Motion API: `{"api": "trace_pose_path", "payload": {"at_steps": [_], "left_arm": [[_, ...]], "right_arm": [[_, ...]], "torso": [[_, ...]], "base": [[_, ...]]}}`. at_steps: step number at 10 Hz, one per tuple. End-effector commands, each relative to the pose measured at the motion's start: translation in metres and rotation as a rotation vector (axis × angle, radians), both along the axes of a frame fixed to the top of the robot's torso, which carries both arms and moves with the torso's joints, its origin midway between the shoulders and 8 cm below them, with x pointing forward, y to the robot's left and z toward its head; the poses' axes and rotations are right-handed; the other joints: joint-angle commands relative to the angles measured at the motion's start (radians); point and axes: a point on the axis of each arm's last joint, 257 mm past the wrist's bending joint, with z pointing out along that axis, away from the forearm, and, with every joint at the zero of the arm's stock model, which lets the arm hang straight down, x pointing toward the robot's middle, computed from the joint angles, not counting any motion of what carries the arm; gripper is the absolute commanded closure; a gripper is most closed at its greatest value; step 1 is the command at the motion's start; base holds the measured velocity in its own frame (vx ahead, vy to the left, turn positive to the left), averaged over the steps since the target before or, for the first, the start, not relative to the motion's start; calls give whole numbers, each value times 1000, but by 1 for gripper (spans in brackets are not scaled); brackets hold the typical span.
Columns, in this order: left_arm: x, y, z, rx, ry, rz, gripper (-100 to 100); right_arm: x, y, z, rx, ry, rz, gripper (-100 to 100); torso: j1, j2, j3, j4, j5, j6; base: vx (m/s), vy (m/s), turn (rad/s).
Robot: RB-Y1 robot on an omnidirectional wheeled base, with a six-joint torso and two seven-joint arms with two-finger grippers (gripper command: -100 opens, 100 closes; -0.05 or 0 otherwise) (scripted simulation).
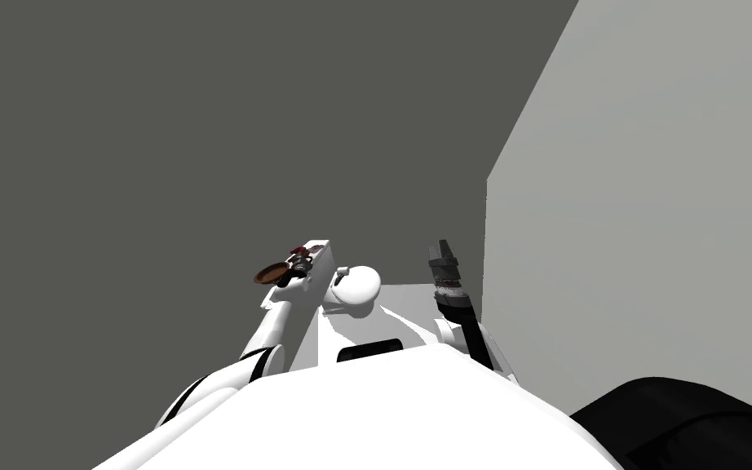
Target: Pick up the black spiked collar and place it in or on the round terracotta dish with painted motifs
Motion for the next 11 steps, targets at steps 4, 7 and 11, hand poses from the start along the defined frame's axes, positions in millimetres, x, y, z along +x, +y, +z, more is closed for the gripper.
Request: {"api": "trace_pose_path", "payload": {"at_steps": [4, 7, 11], "left_arm": [[9, 6, -22, -47, 73, 15, -100], [10, 8, -36, -67, 111, 21, -100], [12, 14, -56, -108, 181, 37, -100]], "right_arm": [[0, 0, 0, 0, 0, 0, 0], [0, 0, 0, 0, 0, 0, 0], [0, 0, 0, 0, 0, 0, 0]], "torso": [[0, 0, 0, 0, 0, 0], [1, -1, 0, 0, 0, 0], [0, -1, -1, 0, 0, 0]], "base": [[45, -26, 59], [47, -22, 51], [58, -26, 66]]}}
